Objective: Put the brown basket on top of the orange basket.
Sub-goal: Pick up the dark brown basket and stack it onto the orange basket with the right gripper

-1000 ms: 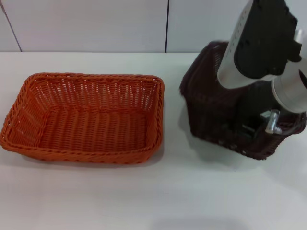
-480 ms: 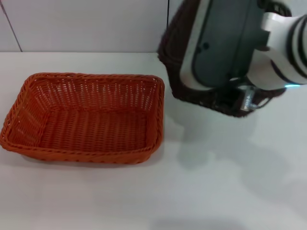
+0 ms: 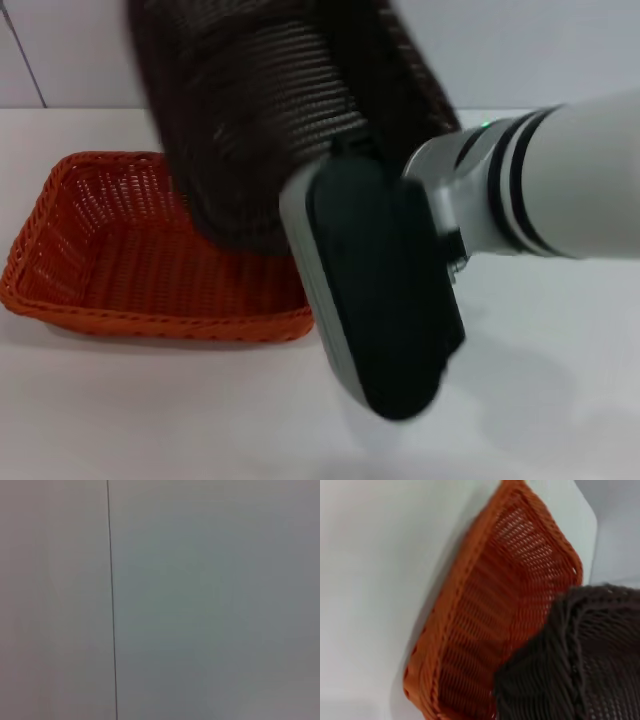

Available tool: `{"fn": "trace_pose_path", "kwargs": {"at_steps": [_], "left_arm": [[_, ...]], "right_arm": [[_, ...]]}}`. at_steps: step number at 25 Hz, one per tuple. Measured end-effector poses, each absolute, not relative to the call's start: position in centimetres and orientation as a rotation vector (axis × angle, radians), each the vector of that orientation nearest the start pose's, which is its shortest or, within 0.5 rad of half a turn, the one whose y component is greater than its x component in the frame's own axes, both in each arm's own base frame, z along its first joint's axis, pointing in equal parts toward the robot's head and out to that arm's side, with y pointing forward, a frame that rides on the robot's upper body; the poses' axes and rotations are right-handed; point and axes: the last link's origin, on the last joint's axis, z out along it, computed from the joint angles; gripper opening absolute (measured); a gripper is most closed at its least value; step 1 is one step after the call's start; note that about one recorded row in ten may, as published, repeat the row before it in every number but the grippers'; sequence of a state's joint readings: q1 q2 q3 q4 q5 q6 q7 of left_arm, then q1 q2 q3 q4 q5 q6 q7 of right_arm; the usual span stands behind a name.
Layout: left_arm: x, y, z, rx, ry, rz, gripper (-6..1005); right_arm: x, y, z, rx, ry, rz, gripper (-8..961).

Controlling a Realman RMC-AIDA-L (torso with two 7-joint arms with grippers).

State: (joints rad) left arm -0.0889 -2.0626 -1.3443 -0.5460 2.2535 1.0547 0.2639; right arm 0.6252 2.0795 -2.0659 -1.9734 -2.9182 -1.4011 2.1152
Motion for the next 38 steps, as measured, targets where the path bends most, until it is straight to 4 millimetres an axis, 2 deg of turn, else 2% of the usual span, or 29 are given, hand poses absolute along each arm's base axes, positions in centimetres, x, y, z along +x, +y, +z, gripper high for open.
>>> {"fn": "trace_pose_path", "kwargs": {"at_steps": [12,18,26,34,38], "left_arm": [[-40.3,26.9,6.1,-1.055,-0.641,-0.392,804],[-40.1,27.1,5.8,-1.063,-0.650,-0.395,805],[-39.9,27.4,5.7,-1.067,-0.652,-0.402,805],[-39.9,27.8,5.6,-1.077,-0.658,-0.401,805],[-39.8,28.1,5.5,-1.083,-0.665,-0.401,805]], "right_arm": [[2.7,28.2,-4.3,-2.209,-1.340,-0.542,176],[4.7,27.7,-5.3,-2.146,-1.487,-0.571,181],[6.6,28.2,-6.1,-2.084,-1.548,-0.590,187],[7.0,29.3,-6.8,-2.049,-1.533,-0.566,194],[7.4,29.1,-7.3,-2.057,-1.539,-0.564,197]]}}
